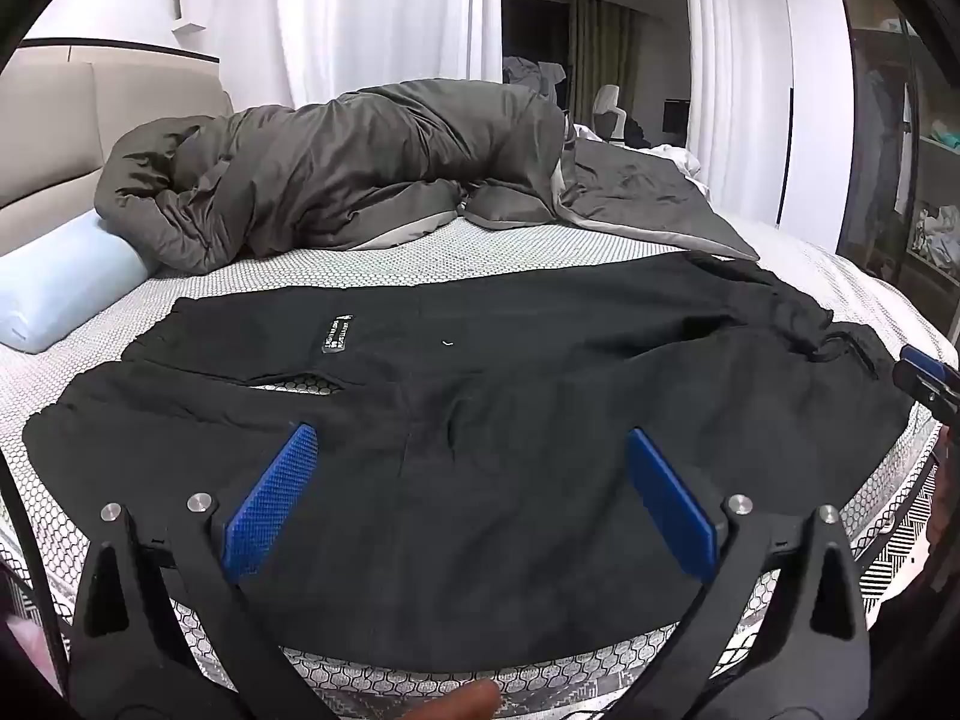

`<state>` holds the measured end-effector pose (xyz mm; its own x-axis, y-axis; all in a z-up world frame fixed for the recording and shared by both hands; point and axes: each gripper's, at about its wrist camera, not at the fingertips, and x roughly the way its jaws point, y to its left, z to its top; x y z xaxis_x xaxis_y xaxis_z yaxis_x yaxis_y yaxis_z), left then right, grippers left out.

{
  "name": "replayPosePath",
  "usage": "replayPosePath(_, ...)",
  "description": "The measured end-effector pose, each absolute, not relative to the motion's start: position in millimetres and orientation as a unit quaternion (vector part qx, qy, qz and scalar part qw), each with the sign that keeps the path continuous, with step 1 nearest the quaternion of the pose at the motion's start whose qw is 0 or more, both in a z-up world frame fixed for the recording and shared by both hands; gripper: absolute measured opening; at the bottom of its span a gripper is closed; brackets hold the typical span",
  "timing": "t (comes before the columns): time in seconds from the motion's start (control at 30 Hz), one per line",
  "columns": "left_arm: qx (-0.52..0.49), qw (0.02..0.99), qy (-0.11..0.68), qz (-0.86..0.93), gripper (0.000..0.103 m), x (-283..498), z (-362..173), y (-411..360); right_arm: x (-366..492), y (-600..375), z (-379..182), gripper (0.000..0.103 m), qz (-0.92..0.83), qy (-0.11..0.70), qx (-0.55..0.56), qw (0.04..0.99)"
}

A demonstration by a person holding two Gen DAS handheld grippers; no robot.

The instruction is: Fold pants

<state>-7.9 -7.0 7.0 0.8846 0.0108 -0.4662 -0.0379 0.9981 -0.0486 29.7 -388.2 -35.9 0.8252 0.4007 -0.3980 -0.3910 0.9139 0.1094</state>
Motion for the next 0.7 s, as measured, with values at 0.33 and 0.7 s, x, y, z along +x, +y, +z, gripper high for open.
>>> replayPosePath(0.33, -0.024, 0.971, 0.238, 0.016, 0.102, -7.7, 5.3, -7.4, 29.2, -388.7, -36.9, 0.103, 0.207, 0.21, 0.012, 0.956)
replayPosePath(0.7, -0.023, 0.971, 0.238, 0.016, 0.102, -8.4, 5.5, -9.5, 28.9, -389.0, -36.1, 0.103, 0.207, 0.211, 0.012, 0.955)
